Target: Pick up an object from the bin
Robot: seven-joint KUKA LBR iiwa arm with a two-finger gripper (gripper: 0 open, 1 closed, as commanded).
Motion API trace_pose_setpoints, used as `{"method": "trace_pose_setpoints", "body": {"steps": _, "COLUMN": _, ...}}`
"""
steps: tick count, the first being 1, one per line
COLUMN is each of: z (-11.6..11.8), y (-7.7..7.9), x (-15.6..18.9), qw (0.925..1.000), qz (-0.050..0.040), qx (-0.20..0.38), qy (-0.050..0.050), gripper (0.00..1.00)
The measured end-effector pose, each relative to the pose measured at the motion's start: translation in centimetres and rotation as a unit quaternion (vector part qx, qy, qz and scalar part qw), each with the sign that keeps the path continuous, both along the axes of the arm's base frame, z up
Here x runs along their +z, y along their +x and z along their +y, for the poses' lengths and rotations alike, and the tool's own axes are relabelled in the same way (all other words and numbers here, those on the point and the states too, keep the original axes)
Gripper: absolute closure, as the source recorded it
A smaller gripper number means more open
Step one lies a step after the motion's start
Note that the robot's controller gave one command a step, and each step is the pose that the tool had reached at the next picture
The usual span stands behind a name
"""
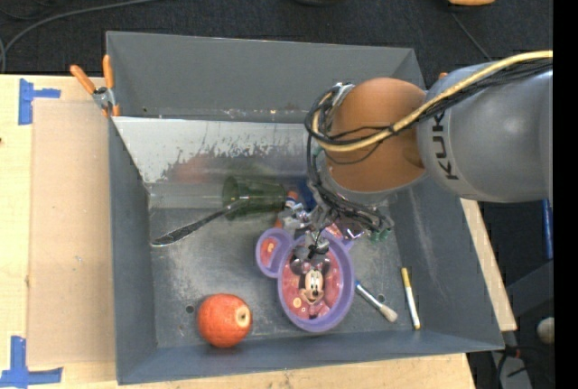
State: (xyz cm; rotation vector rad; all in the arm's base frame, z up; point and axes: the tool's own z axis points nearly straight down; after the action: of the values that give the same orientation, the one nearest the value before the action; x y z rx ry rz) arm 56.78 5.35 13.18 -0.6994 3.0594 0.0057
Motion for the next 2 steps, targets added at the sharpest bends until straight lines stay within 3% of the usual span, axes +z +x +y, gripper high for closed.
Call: {"method": "trace_pose_setpoints", "body": {"steps": 2, "z": 0.1, "y": -1.2, "x": 13.1, "qw": 1.0, "qz": 0.0052, "qx": 0.004, "qy": 0.0, "gripper": 1.0}}
